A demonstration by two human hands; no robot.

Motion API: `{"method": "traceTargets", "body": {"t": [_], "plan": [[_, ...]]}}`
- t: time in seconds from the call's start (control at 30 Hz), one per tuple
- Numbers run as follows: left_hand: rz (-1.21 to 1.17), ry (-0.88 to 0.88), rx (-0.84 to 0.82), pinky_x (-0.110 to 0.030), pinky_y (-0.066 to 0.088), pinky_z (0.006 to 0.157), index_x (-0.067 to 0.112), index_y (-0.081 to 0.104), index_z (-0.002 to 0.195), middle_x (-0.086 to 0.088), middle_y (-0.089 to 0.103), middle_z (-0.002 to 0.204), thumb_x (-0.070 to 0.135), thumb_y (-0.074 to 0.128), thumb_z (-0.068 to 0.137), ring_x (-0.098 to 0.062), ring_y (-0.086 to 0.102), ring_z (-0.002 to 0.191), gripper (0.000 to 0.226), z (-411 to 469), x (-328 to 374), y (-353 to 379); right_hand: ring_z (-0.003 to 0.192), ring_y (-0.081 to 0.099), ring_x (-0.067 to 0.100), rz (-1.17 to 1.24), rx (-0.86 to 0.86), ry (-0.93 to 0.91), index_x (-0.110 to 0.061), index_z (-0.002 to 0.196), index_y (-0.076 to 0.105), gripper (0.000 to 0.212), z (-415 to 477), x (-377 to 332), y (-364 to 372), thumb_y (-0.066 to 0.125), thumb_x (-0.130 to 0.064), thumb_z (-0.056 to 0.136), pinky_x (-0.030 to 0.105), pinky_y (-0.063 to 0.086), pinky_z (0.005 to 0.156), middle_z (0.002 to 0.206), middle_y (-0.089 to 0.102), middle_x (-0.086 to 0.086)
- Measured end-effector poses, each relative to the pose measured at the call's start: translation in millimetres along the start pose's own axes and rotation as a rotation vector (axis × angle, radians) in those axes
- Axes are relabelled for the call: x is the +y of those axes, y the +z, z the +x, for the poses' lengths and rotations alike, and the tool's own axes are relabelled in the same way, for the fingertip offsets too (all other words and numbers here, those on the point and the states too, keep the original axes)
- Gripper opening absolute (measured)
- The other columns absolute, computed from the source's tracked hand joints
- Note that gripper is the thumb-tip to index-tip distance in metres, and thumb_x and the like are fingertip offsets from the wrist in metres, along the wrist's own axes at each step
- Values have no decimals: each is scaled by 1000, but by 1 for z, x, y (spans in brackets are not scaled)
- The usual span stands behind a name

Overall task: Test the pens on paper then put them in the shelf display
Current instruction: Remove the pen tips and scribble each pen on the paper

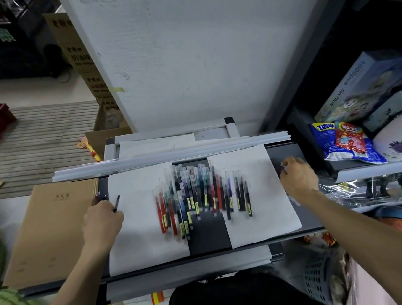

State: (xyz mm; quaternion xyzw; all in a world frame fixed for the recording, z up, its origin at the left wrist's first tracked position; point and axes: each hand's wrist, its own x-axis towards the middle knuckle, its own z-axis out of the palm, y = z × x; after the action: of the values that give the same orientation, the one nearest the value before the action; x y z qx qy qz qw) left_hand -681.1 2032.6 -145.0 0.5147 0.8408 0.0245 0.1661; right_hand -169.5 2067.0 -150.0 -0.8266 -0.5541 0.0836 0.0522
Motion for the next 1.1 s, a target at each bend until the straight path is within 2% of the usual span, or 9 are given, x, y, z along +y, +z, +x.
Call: {"method": "traceTargets", "body": {"t": [0.23, 0.33, 0.57, 0.63, 0.73, 0.8, 0.87, 0.93, 1.1], "plan": [[-104, 53, 50, -30, 41, 55, 20, 62, 71, 3, 62, 64, 22, 64, 88, -18, 56, 60, 17, -32, 14, -8, 104, 64, 43, -72, -46, 4, -3, 113, 63, 20, 14, 9, 1, 59, -15, 98, 47, 55, 81, 110, 67, 19], [-175, 83, 35, -27, 39, 53, 23, 61, 77, 6, 64, 67, 27, 65, 90, -14, 59, 61, 14, -44, 22, -9, 102, 65, 44, -105, -66, 0, -1, 111, 65, 19, 16, 8, 5, 60, -13, 97, 48, 55, 81, 108, 67, 21], [-333, 195, -31, -34, 52, 65, 27, 63, 90, 10, 67, 87, 30, 65, 96, -11, 63, 73, 7, -57, 38, -6, 94, 67, 39, -153, -44, 0, -2, 105, 70, 18, 18, 14, 10, 65, -16, 95, 46, 58, 76, 99, 66, 16], [-391, 228, -71, -33, 54, 63, 29, 63, 95, 11, 68, 89, 31, 63, 97, -12, 64, 70, 2, -61, 42, -3, 94, 66, 38, -132, -17, -17, -4, 105, 70, 18, 17, 13, 10, 65, -19, 95, 47, 59, 79, 102, 65, 15], [-467, 271, -127, -27, 46, 53, 34, 62, 101, 6, 68, 76, 29, 57, 101, -11, 57, 52, 7, -68, 48, 1, 94, 65, 44, 64, 51, -46, -2, 100, 70, 17, 14, 5, 4, 64, -18, 97, 48, 55, 83, 104, 68, 20], [-538, 323, -145, -20, 38, 47, 38, 62, 96, 6, 68, 70, 26, 55, 103, -10, 49, 46, 15, -75, 55, 1, 91, 69, 39, 273, 35, -50, -5, 102, 70, 17, 4, -9, -4, 66, -21, 99, 37, 52, 82, 100, 74, 15], [-593, 382, -141, -17, 40, 49, 43, 62, 92, 14, 69, 74, 26, 57, 104, -9, 51, 49, 21, -83, 65, -4, 89, 73, 24, 500, -53, -58, -12, 107, 71, 16, -14, -29, -18, 70, -25, 98, 30, 51, 83, 98, 77, 3], [-629, 453, -145, -17, 41, 49, 44, 64, 92, 11, 68, 73, 30, 60, 104, -10, 55, 52, 19, -92, 76, -12, 87, 75, 14, 759, -170, -93, -17, 105, 71, 10, -38, -51, -34, 72, -23, 97, 29, 56, 84, 95, 79, -4], [-698, 582, -185, -24, 50, 59, 41, 69, 96, 3, 72, 75, 35, 64, 102, -20, 65, 63, 10, -109, 100, -34, 91, 74, 19, 1166, -352, -208, -14, 107, 74, 11, -93, -94, -73, 72, -17, 96, 25, 57, 83, 97, 78, 5]]}}
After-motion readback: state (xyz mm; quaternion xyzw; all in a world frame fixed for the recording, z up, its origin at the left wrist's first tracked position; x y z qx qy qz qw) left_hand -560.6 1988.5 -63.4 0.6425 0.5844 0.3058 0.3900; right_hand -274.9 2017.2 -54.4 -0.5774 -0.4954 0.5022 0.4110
